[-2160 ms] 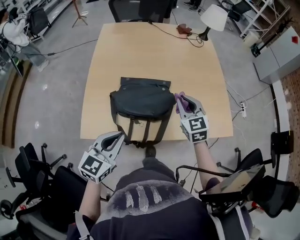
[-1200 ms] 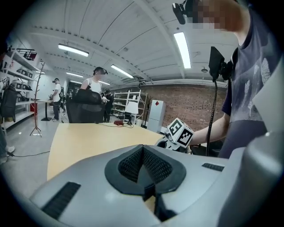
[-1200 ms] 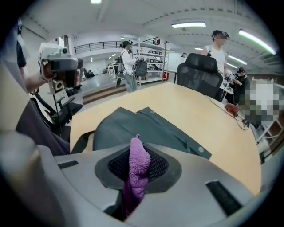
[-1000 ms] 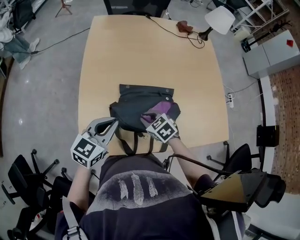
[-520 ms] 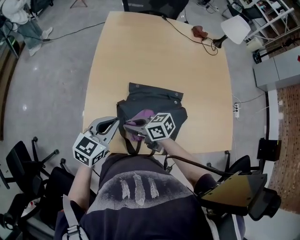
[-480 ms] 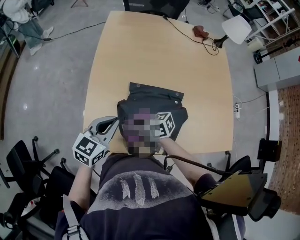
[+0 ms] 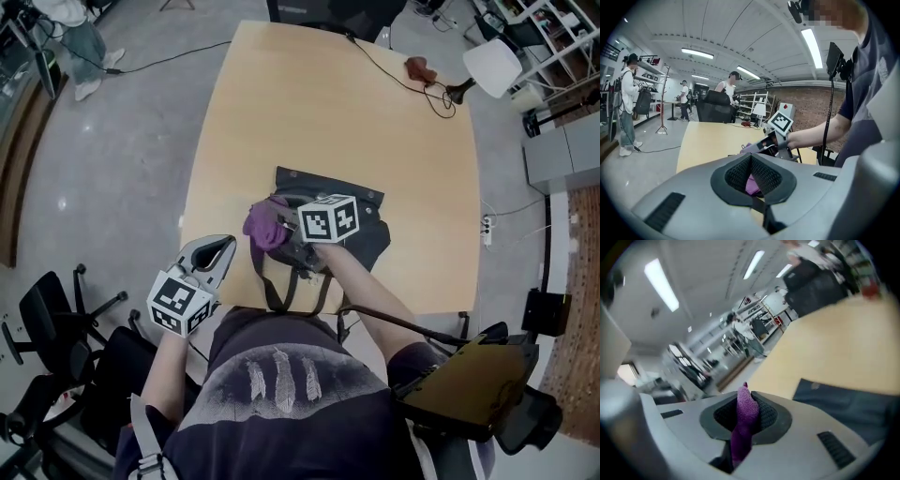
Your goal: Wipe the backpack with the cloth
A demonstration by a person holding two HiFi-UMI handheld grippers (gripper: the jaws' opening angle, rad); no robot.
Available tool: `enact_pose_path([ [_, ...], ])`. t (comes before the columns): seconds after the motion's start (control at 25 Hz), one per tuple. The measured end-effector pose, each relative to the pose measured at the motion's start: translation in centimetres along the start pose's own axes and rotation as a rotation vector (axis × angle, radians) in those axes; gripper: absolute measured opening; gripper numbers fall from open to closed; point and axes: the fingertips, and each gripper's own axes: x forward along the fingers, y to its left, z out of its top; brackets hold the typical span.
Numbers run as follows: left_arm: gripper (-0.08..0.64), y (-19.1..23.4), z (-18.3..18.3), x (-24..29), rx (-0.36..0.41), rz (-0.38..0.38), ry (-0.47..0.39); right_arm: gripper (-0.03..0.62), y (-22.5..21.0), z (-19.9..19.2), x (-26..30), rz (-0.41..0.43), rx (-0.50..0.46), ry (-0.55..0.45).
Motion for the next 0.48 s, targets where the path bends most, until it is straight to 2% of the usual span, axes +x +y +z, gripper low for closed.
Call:
enact_pose_path([
  [0.08,0.007,0.1,-0.2,0.1,-0.002,-0.005,0.004,0.048,-3.8,-1.3,-0.1,-0.24,-0.277,0.16],
  [0.16,0.008,0.2,-0.4,0.3,-0.006,-0.01,0.01,0.047,-6.3,-2.3,-0.7,-0.36,-0.432,0.28],
  [0.28,0.007,0.1,-0.5,0.8,-0.004,-0.028,0.018,0.047,-7.6,-3.2,-1.2,-0.408,-0.511,0.356],
  [0.4,0.007,-0.2,-0.3,1.4,0.006,-0.047,0.023,0.046,-7.6,-3.0,-1.5,-0.428,-0.602,0.383],
  [0.48,0.007,-0.2,-0.1,1.8,0.018,-0.053,0.024,0.046,-7.9,-3.1,-1.9,-0.438,-0.628,0.387],
])
